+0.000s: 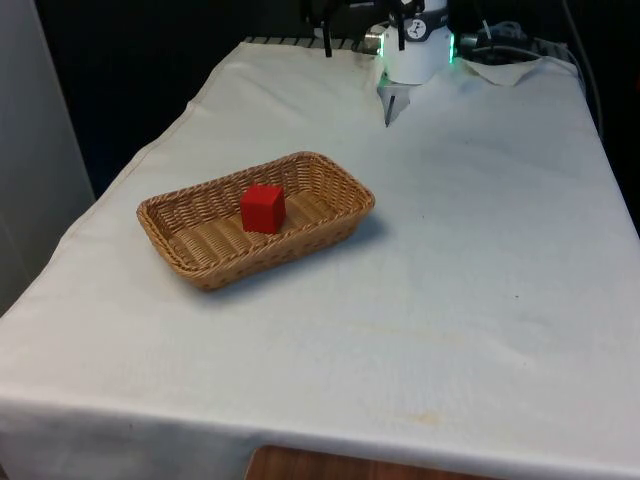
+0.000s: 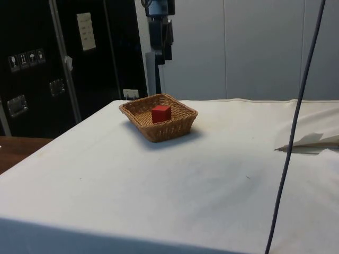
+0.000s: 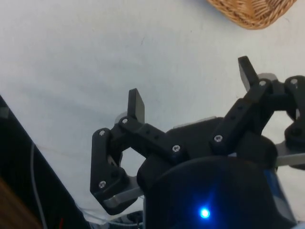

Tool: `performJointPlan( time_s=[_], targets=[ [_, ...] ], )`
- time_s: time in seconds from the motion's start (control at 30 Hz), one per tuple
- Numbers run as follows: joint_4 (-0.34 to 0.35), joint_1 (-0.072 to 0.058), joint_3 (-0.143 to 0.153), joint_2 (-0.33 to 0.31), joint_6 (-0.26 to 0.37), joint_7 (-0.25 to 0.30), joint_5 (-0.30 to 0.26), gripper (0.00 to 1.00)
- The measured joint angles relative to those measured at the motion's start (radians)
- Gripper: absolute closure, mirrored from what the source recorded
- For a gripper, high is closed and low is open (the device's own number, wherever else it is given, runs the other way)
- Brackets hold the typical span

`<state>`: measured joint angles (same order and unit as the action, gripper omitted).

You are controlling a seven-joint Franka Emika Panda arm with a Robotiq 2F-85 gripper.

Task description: Pick up the cube and place it into the basket.

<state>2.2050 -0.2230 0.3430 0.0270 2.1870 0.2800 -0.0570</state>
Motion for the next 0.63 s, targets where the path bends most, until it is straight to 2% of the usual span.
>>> performJointPlan(
  time_s=[0.63],
  targets=[
    [0.041, 0.0, 0.0, 0.017, 0.0, -0.108, 0.0, 0.0]
  ],
)
